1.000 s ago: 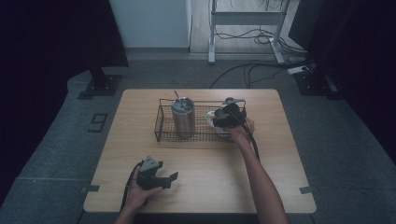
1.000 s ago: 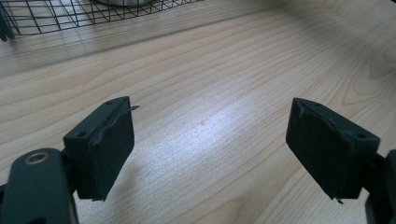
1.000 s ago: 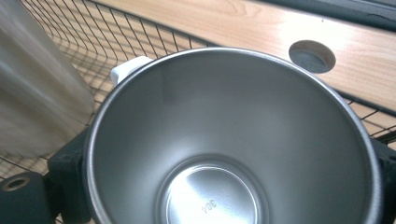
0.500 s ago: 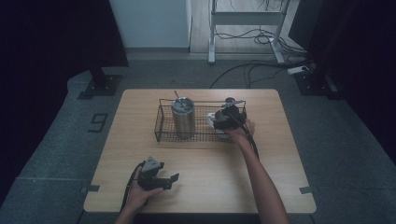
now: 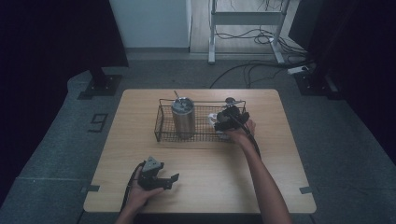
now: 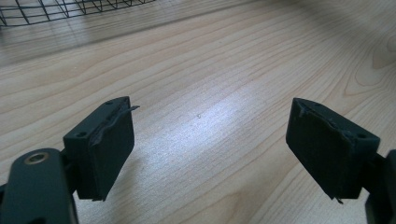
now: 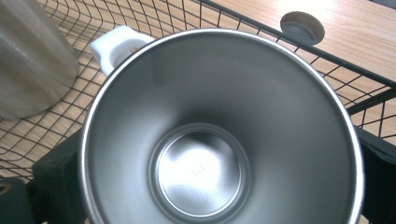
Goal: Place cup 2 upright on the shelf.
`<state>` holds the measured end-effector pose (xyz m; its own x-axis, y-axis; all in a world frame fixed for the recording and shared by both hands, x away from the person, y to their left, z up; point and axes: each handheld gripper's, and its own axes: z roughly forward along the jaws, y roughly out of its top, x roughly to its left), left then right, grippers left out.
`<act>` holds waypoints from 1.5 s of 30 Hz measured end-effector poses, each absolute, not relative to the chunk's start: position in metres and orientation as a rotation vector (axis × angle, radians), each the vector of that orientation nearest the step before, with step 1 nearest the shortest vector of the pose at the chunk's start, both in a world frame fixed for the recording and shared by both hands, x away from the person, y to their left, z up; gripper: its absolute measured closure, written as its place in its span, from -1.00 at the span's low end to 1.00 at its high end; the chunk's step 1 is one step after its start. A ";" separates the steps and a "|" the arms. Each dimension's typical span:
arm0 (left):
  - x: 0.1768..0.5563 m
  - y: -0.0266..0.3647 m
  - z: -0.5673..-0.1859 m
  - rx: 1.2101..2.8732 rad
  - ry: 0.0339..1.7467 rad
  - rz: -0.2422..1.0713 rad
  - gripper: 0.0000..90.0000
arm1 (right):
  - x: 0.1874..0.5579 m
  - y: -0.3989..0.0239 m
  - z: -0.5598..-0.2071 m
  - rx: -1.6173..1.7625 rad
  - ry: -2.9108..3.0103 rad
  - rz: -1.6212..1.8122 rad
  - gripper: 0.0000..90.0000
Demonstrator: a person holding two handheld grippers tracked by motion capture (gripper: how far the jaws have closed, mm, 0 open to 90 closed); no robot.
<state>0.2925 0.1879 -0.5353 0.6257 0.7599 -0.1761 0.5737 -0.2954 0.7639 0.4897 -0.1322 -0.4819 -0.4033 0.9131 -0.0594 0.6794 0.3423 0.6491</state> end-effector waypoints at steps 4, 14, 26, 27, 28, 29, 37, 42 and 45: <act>0.293 0.189 -0.535 1.995 1.048 0.279 -0.65 | 0.489 -0.133 -0.479 1.390 2.202 0.806 -1.00; 0.292 0.188 -0.535 1.998 1.048 0.277 -0.65 | 0.483 -0.140 -0.469 1.381 2.154 0.909 -1.00; 0.292 0.189 -0.535 1.984 1.062 0.278 -0.65 | 0.469 -0.151 -0.450 1.359 2.089 1.041 -1.00; 0.292 0.189 -0.534 1.985 1.064 0.280 -0.65 | 0.468 -0.152 -0.448 1.356 2.083 1.053 -1.00; 0.293 0.189 -0.534 1.982 1.066 0.280 -0.65 | 0.466 -0.154 -0.447 1.355 2.081 1.066 -1.00; 0.293 0.190 -0.534 1.980 1.068 0.281 -0.65 | 0.465 -0.155 -0.446 1.350 2.078 1.077 -1.00; 0.292 0.193 -0.533 1.982 1.074 0.296 -0.65 | 0.450 -0.161 -0.442 1.311 2.072 1.140 -0.99; 0.290 0.193 -0.534 1.987 1.068 0.300 -0.65 | 0.439 -0.166 -0.441 1.303 2.051 1.178 -0.97; 0.289 0.193 -0.534 1.992 1.065 0.305 -0.65 | 0.430 -0.171 -0.439 1.297 2.036 1.198 -0.95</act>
